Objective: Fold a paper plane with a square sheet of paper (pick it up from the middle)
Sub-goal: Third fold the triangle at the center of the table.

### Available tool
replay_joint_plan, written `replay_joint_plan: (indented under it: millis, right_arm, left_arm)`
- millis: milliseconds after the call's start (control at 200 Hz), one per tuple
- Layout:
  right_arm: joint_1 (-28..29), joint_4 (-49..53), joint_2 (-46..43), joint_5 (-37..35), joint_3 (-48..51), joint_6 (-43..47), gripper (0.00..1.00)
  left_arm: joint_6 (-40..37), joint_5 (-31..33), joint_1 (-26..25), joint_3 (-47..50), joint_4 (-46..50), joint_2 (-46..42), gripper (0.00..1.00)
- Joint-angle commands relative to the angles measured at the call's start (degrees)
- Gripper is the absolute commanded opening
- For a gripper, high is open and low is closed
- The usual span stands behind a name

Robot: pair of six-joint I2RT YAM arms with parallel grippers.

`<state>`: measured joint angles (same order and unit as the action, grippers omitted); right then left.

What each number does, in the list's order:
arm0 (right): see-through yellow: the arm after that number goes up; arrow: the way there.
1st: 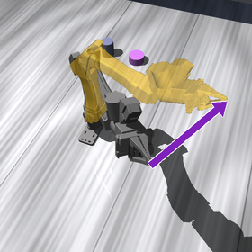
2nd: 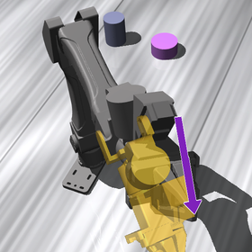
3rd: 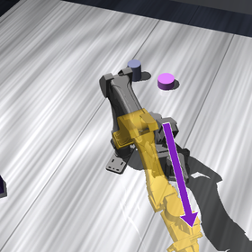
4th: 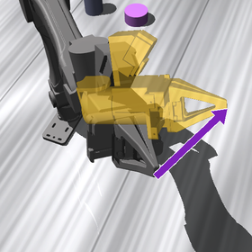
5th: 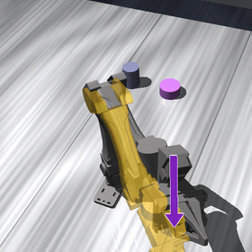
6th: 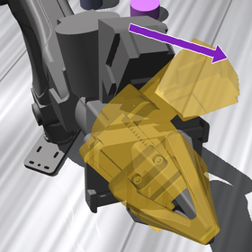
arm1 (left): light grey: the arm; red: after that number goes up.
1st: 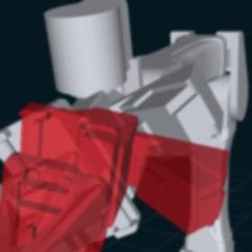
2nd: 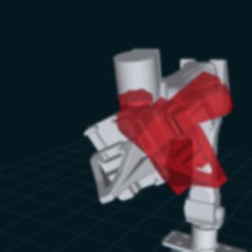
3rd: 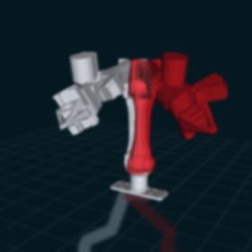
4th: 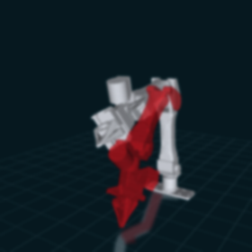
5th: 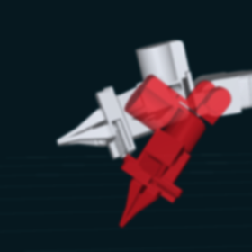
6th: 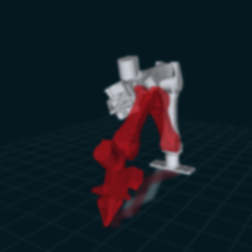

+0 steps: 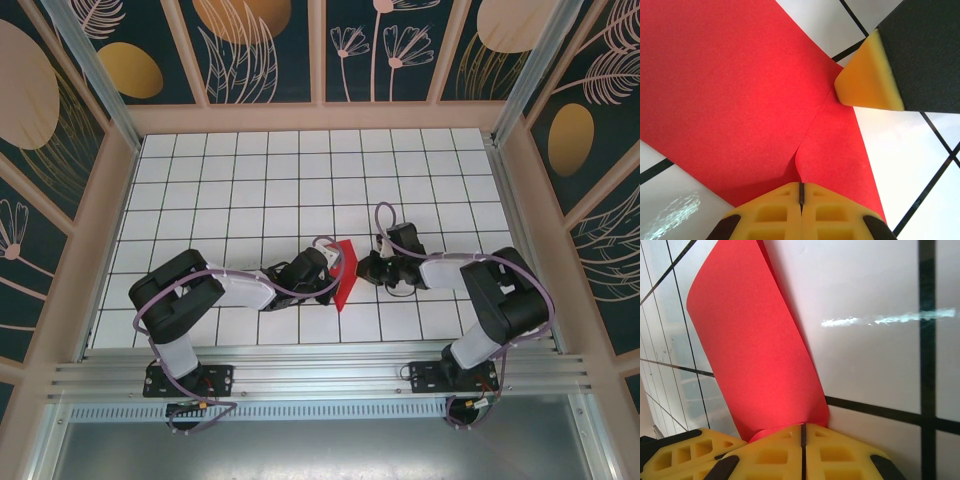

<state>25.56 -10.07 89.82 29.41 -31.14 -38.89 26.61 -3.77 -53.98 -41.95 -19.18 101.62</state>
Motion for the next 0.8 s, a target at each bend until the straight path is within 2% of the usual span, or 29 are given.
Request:
replay_joint_plan:
  millis: [0,160,495,796]
  right_arm:
    - [-0.49,2.69,-3.40,-0.93,-2.37,1.49,0.09]
    - [-0.51,2.12,-1.07,-0.23,-3.71,1.72,0.09]
    - [-0.59,2.13,4.37,-4.13,-2.61,1.67,0.09]
    - [-0.06,4.80,-4.65,-0.74,-3.73,2.34,0.10]
  left_arm:
    - [-1.12,1.30,0.33,0.12,4.58,0.59,0.00]
    - [-1.03,1.30,0.28,-0.02,4.67,0.41,0.00]
    - [-1.13,1.30,0.34,-0.24,4.92,0.46,0.00]
    - [-1.21,1.39,0.28,0.02,4.90,0.40,0.00]
